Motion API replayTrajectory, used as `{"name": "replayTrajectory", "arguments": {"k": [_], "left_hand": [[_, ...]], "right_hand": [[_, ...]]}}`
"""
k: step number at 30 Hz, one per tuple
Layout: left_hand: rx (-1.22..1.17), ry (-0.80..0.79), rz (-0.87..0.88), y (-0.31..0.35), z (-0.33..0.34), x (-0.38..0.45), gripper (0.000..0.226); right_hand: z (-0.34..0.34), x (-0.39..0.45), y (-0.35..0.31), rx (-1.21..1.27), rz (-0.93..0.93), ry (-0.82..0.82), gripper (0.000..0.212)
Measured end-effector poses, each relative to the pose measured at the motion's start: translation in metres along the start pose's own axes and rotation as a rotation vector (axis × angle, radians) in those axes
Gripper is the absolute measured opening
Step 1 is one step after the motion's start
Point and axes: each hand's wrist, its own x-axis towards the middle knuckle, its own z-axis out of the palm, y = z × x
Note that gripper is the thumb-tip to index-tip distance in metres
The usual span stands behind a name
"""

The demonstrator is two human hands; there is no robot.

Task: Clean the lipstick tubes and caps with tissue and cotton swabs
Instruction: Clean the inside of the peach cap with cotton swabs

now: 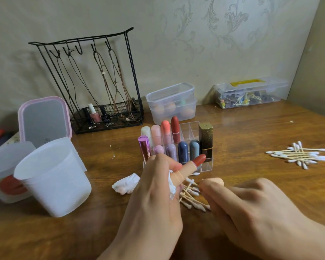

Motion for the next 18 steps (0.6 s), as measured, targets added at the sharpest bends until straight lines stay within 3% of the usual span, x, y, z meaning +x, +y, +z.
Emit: {"name": "replayTrajectory", "arguments": {"k": [6, 9, 11, 13, 16, 18], "left_hand": [[0.015, 0.051, 0.018, -0.002, 0.002, 0.0, 0.052], [-0.131, 0.03, -0.137, 0.006, 0.002, 0.0, 0.016], [-0.246, 0.017, -0.264, 0.007, 0.0, 0.002, 0.026], [-0.471, -0.042, -0.448, 0.008, -0.002, 0.006, 0.028], [-0.992, -0.097, -0.693, 0.014, -0.005, 0.014, 0.021], [-1.176, -0.126, -0.79, 0.016, -0.006, 0.014, 0.026]], "right_hand": [[-0.001, 0.001, -0.002, -0.004, 0.065, 0.044, 0.022], [0.001, 0.001, -0.005, 0.037, -0.005, 0.009, 0.019], [-0.002, 0.0, -0.003, 0.055, 0.04, 0.027, 0.021], [-0.002, -0.001, 0.001, 0.047, 0.093, 0.042, 0.025], [0.001, -0.003, 0.006, 0.034, 0.122, 0.056, 0.024], [0.001, -0.003, 0.009, 0.032, 0.141, 0.062, 0.024]]}}
